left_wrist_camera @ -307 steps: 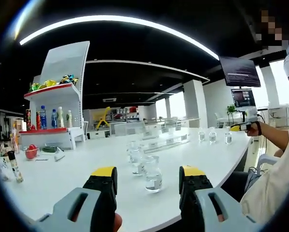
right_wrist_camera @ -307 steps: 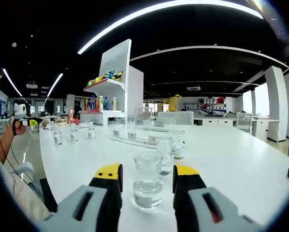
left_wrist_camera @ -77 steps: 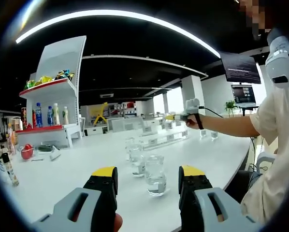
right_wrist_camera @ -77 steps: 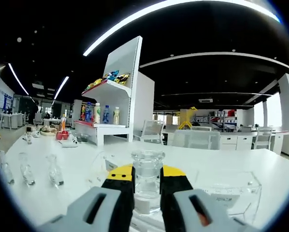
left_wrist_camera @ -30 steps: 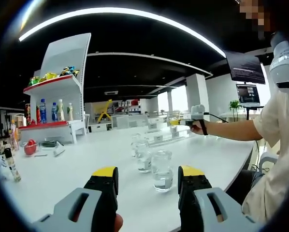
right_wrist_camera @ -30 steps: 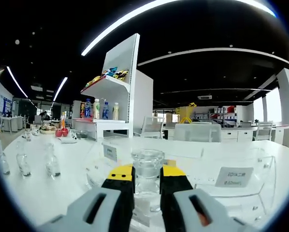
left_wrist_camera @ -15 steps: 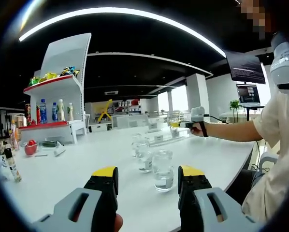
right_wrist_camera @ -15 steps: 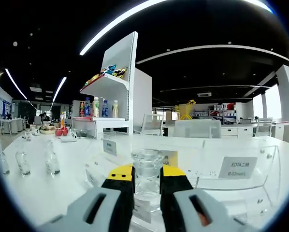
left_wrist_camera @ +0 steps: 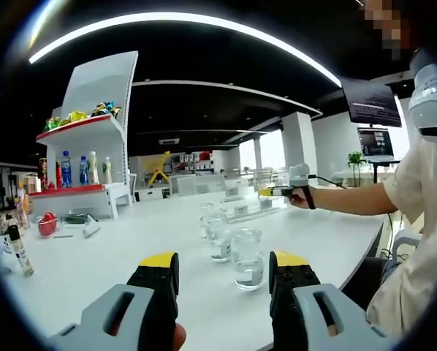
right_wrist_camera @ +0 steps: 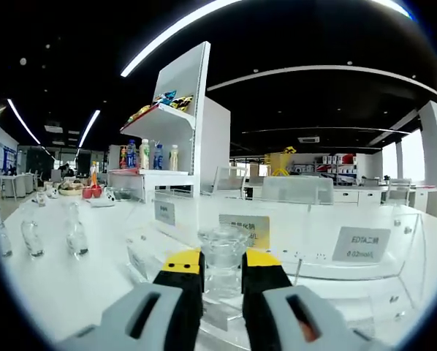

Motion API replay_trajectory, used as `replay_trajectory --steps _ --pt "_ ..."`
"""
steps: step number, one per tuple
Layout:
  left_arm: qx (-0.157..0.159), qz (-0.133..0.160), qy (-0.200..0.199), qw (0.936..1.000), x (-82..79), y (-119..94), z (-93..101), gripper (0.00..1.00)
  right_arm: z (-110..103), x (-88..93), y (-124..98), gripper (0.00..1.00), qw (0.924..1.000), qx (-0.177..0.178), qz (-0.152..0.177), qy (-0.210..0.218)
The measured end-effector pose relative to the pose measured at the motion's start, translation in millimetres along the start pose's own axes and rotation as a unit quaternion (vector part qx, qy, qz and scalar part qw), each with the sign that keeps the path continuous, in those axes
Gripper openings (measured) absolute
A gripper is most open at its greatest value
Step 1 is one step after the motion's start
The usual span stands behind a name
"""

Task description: Identify the label on the chemical reagent bottle, grasp the chemical reagent bottle, and place it in the designated position on the reagent rack

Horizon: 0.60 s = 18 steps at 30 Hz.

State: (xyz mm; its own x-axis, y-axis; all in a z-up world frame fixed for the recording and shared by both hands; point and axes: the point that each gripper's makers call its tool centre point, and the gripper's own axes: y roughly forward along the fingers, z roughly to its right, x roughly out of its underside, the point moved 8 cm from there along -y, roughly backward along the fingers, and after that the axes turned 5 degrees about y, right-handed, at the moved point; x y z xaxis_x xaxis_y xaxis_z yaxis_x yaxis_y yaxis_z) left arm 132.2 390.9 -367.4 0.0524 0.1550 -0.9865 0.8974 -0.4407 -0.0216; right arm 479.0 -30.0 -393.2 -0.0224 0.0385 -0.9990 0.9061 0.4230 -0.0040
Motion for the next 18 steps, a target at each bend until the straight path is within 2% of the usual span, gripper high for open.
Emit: replay_trajectory --steps 18 --pt "-0.001 -0.001 0.003 1.0 -0.2 -0.5 0.0 0.49 -10.1 8.8 -11.6 0.2 0.9999 0.007 -0.001 0.015"
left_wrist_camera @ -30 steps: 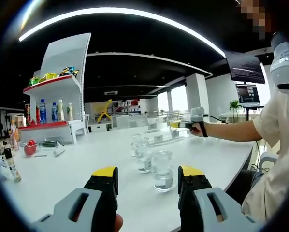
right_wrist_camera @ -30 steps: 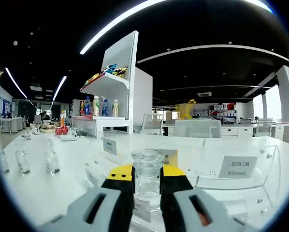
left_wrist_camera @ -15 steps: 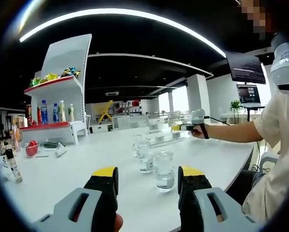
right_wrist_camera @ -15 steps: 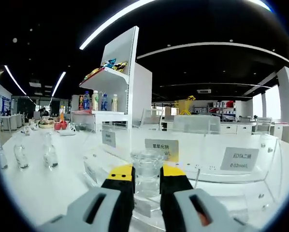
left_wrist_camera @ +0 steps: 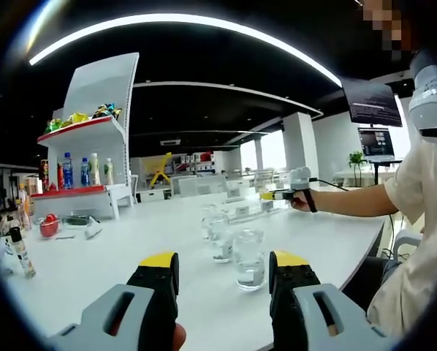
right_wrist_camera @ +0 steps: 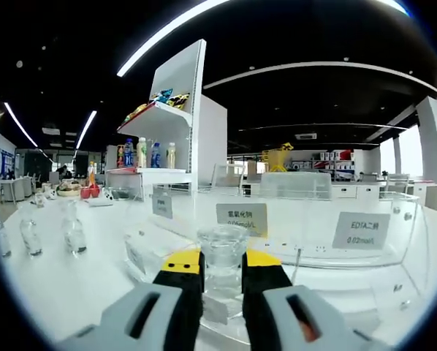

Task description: Identify the label on the chemical reagent bottle, grasp the chemical reagent bottle, and place it in the designated position on the reagent rack

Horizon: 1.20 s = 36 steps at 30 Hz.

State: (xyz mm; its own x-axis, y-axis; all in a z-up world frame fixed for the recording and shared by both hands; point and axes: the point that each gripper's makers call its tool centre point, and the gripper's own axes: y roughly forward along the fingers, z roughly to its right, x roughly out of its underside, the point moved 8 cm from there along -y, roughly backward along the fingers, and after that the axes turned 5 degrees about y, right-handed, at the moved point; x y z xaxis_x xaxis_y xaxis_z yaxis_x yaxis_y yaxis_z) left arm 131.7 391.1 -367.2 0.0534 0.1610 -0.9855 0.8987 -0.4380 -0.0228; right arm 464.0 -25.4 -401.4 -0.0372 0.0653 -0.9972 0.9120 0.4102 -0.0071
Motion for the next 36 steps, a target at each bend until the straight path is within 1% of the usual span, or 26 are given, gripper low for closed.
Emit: replay_trajectory --steps 9,16,19,23,28,29,32,34,36 --pt "-0.001 0.001 0.0 1.0 -0.1 -0.4 -0.3 0.49 -1.1 -1.0 -1.4 0.21 1.0 0.002 -0.008 0.005" --pt "0.001 0.002 0.001 1.0 -1.2 -0.1 0.0 0.49 -5.3 -1.4 -3.8 0.27 0.9999 -0.001 -0.011 0.005" --pt "0.0 0.003 0.001 1.0 -2.0 -0.6 -0.1 0.49 -5.2 -2.8 -7.3 0.32 1.0 0.007 -0.007 0.002" --pt "0.0 0.004 0.001 1.0 -0.9 -1.3 -0.6 0.49 -3.5 -5.3 -12.9 0.34 0.9998 0.018 0.001 -0.007" --pt "-0.001 -0.001 -0.001 1.0 2.9 -0.4 -0.9 0.49 -7.7 -12.3 -24.5 0.36 0.9997 0.02 0.009 -0.008" --pt "-0.001 -0.001 -0.001 1.0 2.9 -0.2 -0.5 0.49 -5.0 -12.9 -22.2 0.36 0.9997 0.02 0.01 -0.009" --pt "0.001 0.001 -0.001 1.0 1.4 0.8 1.4 0.49 -7.7 -18.0 -29.1 0.36 0.9994 0.024 0.021 -0.011" --pt "0.003 0.002 -0.002 1.0 1.1 1.4 2.1 0.49 -7.6 -19.8 -31.8 0.36 0.9992 0.026 0.029 0.001" --pt "0.003 0.0 -0.002 1.0 1.9 2.1 2.6 0.49 -8.7 -21.8 -37.5 0.36 0.9992 0.028 0.03 0.002"
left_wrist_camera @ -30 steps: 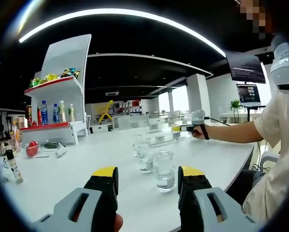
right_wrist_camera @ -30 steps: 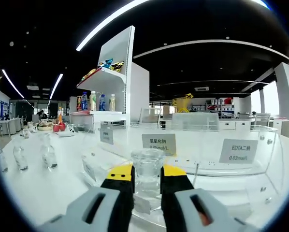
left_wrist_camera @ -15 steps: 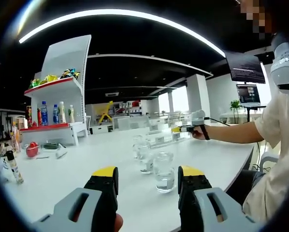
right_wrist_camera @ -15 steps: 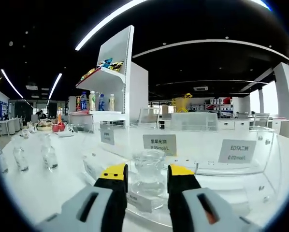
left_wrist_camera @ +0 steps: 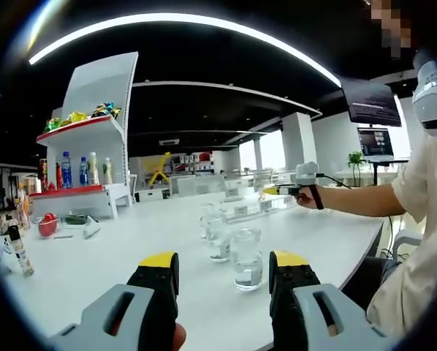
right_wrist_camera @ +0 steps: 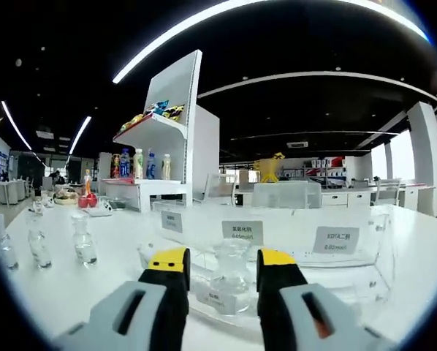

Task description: Identify the label on the chemical reagent bottle, grasp the chemical reagent bottle, and place it in the designated position on the reagent rack

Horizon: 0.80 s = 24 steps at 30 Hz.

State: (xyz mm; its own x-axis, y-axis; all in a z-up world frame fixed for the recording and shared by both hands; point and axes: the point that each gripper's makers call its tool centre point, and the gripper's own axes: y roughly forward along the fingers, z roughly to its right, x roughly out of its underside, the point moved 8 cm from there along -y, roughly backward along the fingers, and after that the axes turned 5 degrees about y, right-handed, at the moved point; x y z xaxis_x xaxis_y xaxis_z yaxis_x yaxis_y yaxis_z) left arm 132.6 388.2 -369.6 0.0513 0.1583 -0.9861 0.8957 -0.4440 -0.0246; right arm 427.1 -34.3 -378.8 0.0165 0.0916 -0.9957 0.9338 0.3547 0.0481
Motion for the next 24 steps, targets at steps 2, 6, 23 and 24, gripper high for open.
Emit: replay_trajectory --steps 2,6,23,24 --pt "0.0 -0.001 -0.001 1.0 0.9 0.2 0.2 0.49 -0.7 -2.7 -6.0 0.37 1.0 0.001 -0.002 -0.003" --pt "0.002 0.003 -0.004 1.0 1.0 0.2 1.8 0.49 -0.7 -13.2 -23.5 0.37 0.9999 -0.002 0.004 -0.011" --pt "0.004 0.013 -0.003 0.9999 -4.1 -7.2 8.0 0.49 1.7 -36.4 -99.2 0.38 0.9999 -0.008 0.012 -0.008" --pt "0.005 0.016 -0.003 0.9999 -4.6 -7.1 8.9 0.49 0.6 -36.6 -104.6 0.38 0.9998 -0.008 0.011 -0.012"
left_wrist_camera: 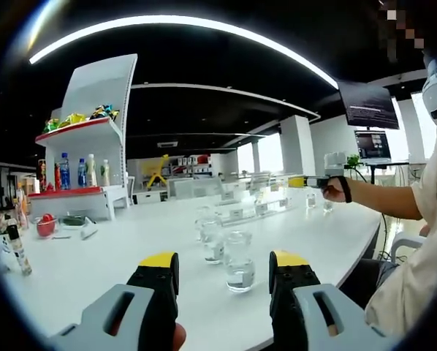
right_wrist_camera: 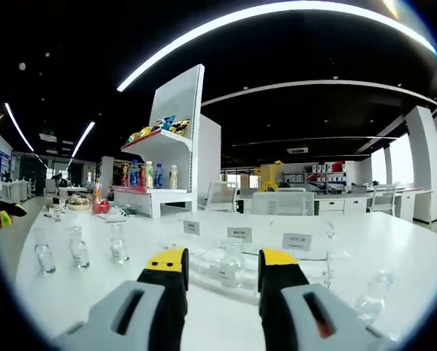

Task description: Identify the label on the chemical reagent bottle, grasp the chemical reagent bottle, and place it in the designated position on the reagent rack

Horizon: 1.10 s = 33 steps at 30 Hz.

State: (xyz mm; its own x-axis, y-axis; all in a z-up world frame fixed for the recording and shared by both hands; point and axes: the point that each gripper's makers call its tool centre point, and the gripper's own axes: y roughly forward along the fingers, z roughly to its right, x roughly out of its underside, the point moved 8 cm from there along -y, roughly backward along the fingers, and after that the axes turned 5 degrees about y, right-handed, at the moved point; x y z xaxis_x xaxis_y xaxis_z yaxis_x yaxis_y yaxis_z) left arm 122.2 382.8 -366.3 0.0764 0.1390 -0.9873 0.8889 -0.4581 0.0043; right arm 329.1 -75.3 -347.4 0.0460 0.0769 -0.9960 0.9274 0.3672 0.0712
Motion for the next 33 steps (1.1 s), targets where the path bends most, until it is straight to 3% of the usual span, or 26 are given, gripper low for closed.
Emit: replay_trajectory --steps 3,20,33 --pt "0.003 0.003 -0.001 1.0 0.0 1.6 3.8 0.49 -1.7 2.2 -21.1 0.38 0.9976 0.015 -0.02 -0.064" --pt "0.009 0.014 0.001 0.9999 -10.3 5.8 18.8 0.49 -5.2 -1.0 -109.3 0.4 0.9974 -0.004 -0.025 -0.068" --pt "0.011 0.025 0.001 0.9996 -12.8 4.7 25.2 0.49 24.7 -19.9 -190.4 0.4 0.9971 0.05 0.02 -0.053"
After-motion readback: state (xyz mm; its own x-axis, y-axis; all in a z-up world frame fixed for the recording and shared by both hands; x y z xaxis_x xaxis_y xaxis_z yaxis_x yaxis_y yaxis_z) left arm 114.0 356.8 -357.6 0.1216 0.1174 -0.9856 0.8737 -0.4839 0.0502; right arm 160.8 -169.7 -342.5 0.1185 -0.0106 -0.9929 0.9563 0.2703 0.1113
